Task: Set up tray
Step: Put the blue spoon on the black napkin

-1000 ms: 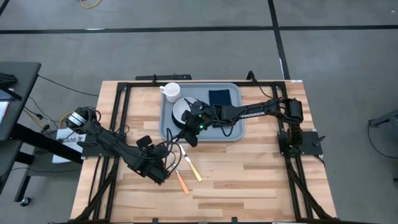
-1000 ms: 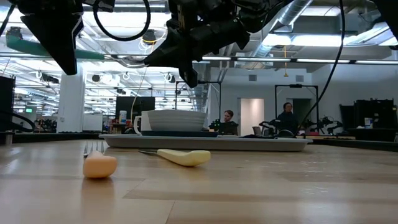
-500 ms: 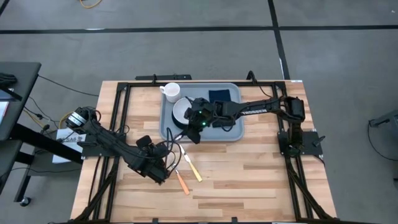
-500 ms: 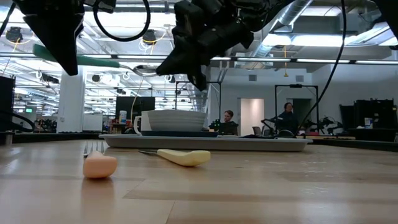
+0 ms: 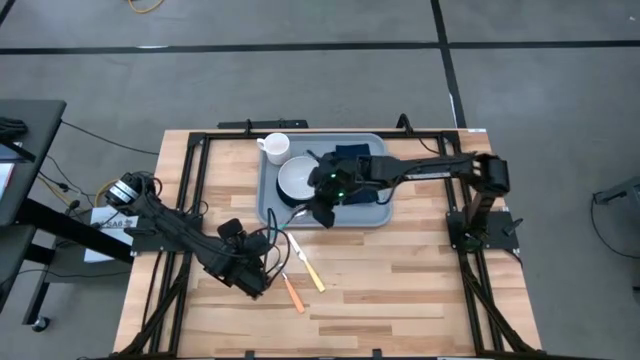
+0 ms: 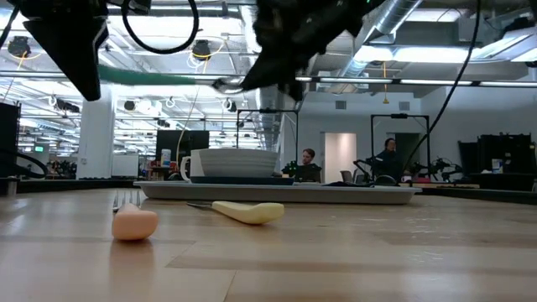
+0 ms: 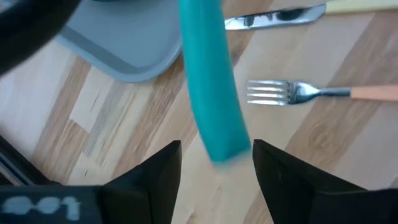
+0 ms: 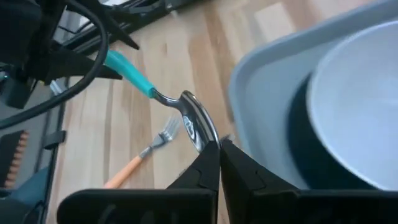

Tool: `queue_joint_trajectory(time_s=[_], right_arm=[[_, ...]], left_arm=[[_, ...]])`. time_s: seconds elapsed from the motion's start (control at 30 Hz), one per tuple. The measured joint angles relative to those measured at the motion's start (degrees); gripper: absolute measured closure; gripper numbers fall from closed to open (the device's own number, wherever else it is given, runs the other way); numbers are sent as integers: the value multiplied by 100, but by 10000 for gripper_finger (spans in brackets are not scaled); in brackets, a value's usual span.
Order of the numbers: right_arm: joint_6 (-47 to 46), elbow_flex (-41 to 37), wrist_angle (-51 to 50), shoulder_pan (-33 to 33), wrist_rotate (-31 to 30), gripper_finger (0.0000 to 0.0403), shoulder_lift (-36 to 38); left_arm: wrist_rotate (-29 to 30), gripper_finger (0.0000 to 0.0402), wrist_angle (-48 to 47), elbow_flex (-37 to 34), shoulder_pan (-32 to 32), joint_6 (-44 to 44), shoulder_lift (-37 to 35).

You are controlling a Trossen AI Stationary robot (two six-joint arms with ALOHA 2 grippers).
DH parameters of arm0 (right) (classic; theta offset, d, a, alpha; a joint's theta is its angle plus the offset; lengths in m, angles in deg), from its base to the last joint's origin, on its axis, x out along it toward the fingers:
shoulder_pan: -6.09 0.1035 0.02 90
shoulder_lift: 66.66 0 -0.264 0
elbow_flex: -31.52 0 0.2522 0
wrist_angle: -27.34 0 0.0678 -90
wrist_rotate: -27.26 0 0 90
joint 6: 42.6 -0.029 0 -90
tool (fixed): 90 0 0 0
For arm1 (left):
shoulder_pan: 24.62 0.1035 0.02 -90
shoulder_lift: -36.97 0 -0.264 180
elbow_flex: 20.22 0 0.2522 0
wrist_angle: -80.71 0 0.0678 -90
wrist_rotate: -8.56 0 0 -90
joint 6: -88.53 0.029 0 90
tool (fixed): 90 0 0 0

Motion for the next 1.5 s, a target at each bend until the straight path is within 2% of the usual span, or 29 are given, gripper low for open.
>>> queue_joint_trajectory(time_s=[0.07, 0.23, 0.4, 0.5, 0.73, 0.87, 1.03, 1.17, 1.37, 1.5], right_arm=[[19, 0, -219, 0, -199, 402, 232], [18, -307, -963, 0, -799, 402, 933], [1, -893, -1648, 2, -1464, 402, 1789], [-38, -1339, -1819, 21, -1752, 402, 2393], [-33, -2162, -2326, 48, -2437, 403, 3748], [-311, -2452, -2461, 47, -3138, 403, 4206], [-402, -2749, -2314, 74, -3345, 403, 4321], [-607, -3133, -1902, 180, -3469, 403, 4184], [-897, -3581, -1143, 559, -3466, 403, 4200], [-685, -3572, -1230, 841, -3625, 403, 4339]], left_arm=[[158, 213, -79, 0, -73, -74, 0], [1006, 213, -324, -4, -283, -607, -42], [1689, 213, -271, -4, -386, -577, -325], [2071, 213, -153, -4, -384, -107, -586], [2362, 214, 692, -4, -328, 1948, -1342], [2440, 214, 1637, -23, -202, 3320, -1871], [2164, 214, 3122, -468, 32, 5012, -2586], [1852, 214, 4903, -1382, 412, 6251, -3195], [281, 214, 8284, -3048, 1222, 7635, -3776], [277, 214, 9691, -3809, 1664, 7946, -3809]])
